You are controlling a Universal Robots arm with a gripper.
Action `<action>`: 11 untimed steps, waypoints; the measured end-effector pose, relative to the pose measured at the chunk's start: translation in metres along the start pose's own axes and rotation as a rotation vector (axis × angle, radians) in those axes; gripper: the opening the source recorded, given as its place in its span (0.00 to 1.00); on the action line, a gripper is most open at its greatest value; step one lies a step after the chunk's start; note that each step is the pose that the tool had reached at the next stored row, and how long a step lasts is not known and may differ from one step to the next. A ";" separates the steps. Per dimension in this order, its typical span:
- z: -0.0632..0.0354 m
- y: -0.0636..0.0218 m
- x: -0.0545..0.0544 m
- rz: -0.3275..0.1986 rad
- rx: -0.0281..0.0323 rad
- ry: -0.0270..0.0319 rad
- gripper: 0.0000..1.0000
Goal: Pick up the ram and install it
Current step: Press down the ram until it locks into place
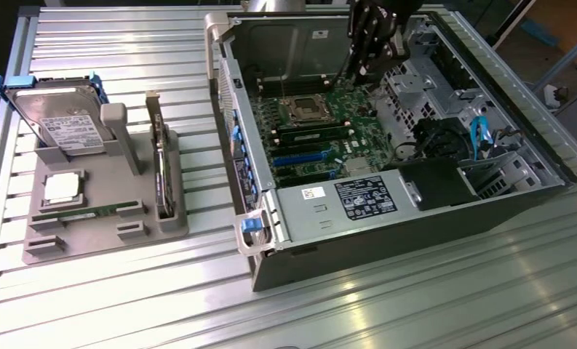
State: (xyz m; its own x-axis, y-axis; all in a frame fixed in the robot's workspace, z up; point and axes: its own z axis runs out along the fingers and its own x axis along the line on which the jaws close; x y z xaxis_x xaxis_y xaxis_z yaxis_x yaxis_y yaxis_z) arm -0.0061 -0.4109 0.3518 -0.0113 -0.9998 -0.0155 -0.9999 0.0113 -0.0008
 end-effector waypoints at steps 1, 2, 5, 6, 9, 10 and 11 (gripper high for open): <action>0.0000 0.0000 0.000 0.000 0.0000 0.0000 0.32; 0.0000 0.0000 0.000 0.000 0.0000 0.0000 0.32; 0.0000 0.0000 0.000 0.000 0.0000 0.0000 0.32; 0.0000 0.0000 0.000 0.000 0.0000 0.0000 0.32; 0.0000 0.0000 0.000 0.000 0.0000 0.0000 0.32; 0.0000 0.0000 0.000 0.000 0.0000 0.0000 0.31; 0.0000 0.0000 0.000 0.000 0.0000 0.0000 0.24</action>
State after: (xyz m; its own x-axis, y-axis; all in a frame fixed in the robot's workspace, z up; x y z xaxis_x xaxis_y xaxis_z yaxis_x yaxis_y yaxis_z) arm -0.0061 -0.4109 0.3518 -0.0113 -0.9998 -0.0154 -0.9999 0.0114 -0.0008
